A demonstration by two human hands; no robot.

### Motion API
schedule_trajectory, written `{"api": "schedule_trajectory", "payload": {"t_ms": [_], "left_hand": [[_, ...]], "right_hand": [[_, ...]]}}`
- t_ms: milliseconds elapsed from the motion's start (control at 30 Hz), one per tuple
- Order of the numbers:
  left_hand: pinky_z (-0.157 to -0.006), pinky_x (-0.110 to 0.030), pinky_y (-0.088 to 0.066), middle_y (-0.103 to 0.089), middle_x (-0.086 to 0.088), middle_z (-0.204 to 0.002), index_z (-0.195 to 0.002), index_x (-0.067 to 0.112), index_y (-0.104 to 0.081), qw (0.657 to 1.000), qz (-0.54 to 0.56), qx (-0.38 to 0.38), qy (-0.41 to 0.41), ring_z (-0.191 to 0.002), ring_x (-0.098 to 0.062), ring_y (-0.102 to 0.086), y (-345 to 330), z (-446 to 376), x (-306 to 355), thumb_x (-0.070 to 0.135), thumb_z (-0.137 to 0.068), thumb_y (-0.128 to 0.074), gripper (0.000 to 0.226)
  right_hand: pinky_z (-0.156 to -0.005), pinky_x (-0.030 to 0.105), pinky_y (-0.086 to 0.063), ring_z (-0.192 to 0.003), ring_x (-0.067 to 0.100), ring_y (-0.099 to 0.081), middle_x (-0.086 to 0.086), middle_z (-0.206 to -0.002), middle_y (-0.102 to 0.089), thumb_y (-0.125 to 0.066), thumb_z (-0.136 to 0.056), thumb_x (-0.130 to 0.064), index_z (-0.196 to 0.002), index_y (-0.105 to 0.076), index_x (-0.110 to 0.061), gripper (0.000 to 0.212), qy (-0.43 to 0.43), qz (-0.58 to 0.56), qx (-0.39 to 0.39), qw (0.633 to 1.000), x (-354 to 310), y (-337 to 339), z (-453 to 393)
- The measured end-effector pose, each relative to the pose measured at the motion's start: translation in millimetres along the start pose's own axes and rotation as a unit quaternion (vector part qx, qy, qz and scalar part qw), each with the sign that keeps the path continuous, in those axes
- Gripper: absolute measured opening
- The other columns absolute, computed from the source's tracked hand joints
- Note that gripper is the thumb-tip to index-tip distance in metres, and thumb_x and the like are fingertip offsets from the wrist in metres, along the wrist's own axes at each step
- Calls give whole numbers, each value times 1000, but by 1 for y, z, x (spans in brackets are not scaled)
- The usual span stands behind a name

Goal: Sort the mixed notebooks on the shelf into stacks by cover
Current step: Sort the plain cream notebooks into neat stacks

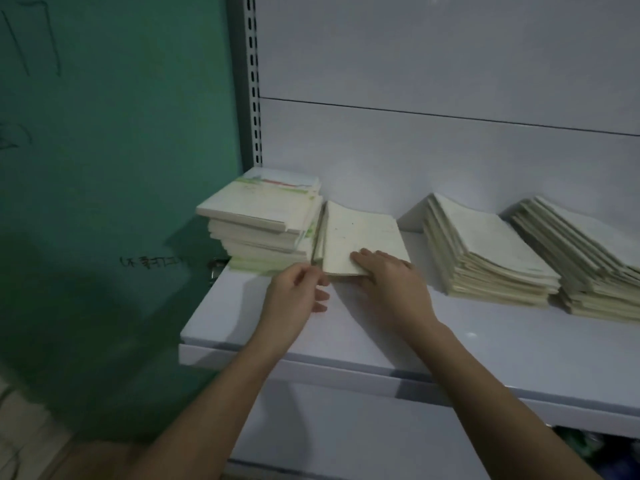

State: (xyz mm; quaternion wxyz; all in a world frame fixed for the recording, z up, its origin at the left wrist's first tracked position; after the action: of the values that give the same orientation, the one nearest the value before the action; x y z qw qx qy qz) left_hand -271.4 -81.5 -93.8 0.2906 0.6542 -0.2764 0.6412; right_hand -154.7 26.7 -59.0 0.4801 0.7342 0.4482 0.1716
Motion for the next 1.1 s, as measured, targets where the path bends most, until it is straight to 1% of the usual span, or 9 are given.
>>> {"api": "schedule_trajectory", "payload": {"t_ms": [167, 333, 433, 500, 633, 733, 867, 933, 1100], "left_hand": [[-85, -50, -57, -66, -22, -119, -123, 10, -55, 923, 224, -244, 194, -96, -40, -69, -46, 4, 10, 54, -93, -52, 53], [-87, -57, -54, -63, -21, -106, -118, 5, -57, 885, 226, -351, 205, -94, -38, -65, -67, -4, 65, 34, -91, -51, 40], [-71, -54, -59, -68, -18, -94, -119, 3, -56, 916, 132, -342, 164, -76, -32, -70, -63, -16, 90, 18, -95, -50, 29], [-60, -51, -59, -63, -18, -108, -128, 9, -46, 938, 115, -302, 129, -77, -32, -69, -53, -29, 101, 2, -95, -45, 34], [-64, -50, -59, -54, -6, -122, -140, 31, -35, 976, 93, -192, 31, -100, -30, -58, -9, -66, 122, -5, -93, -40, 60], [-70, -48, -59, -56, -3, -119, -139, 33, -37, 988, 72, -137, 13, -101, -27, -58, 26, -79, 126, -1, -92, -44, 58], [-55, -38, -58, -59, -3, -112, -133, 28, -40, 992, 53, -117, 17, -96, -25, -60, 44, -83, 118, -2, -92, -42, 52], [-52, -35, -57, -60, -3, -112, -130, 27, -42, 992, 57, -111, 16, -93, -24, -60, 50, -82, 116, -3, -92, -42, 48], [-54, -36, -55, -60, -2, -108, -128, 28, -43, 992, 66, -106, 26, -92, -24, -59, 59, -76, 112, -3, -93, -39, 47]], "right_hand": [[-62, 23, -38, -88, 27, -67, 1, -108, -73, -59, -94, -15, -127, -64, -27, 35, -27, -57, 139, 988, -25, 56, 27], [-58, 19, -38, -85, 24, -67, -2, -110, -72, -54, -88, -7, -128, -63, -25, 44, -1, -18, 182, 983, -37, 86, 33], [-76, 26, -48, -108, 20, -63, -4, -126, -66, -45, -92, -24, -129, -62, -20, 41, 40, 6, 188, 981, -46, 93, 24], [-89, 24, -46, -118, 11, -57, -9, -131, -61, -40, -98, -39, -132, -59, -24, 42, 18, -70, 147, 986, -40, 88, 13], [-79, 14, -41, -104, 8, -59, -8, -110, -66, -33, -105, -32, -110, -67, -19, 37, -224, -273, 231, 907, 29, 70, 20], [-84, 27, -42, -113, 20, -57, -2, -119, -63, -48, -100, -33, -117, -62, -20, 26, -209, -141, 94, 963, 30, 25, 9], [-119, 40, -18, -147, 20, -18, -2, -160, -23, -46, -90, -63, -152, -27, -19, 78, -85, 0, -100, 991, 3, -16, -23], [-116, 40, -23, -145, 22, -23, -1, -157, -29, -48, -85, -69, -149, -29, -18, 85, -63, 33, -150, 986, 0, -28, -28], [-84, 33, -45, -110, 24, -59, -3, -120, -64, -56, -96, -37, -123, -62, -24, 31, -63, -28, -96, 993, 15, -7, -17]]}}
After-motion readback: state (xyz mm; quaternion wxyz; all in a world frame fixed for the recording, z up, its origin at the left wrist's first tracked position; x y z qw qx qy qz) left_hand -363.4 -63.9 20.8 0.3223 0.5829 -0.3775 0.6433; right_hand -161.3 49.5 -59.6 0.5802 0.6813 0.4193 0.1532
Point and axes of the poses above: each hand's wrist, its own z-axis away from the middle knuckle, its own y-axis out of the back of the hand, x = y × z, the point moved 9 cm from there along -z, towards the middle knuckle
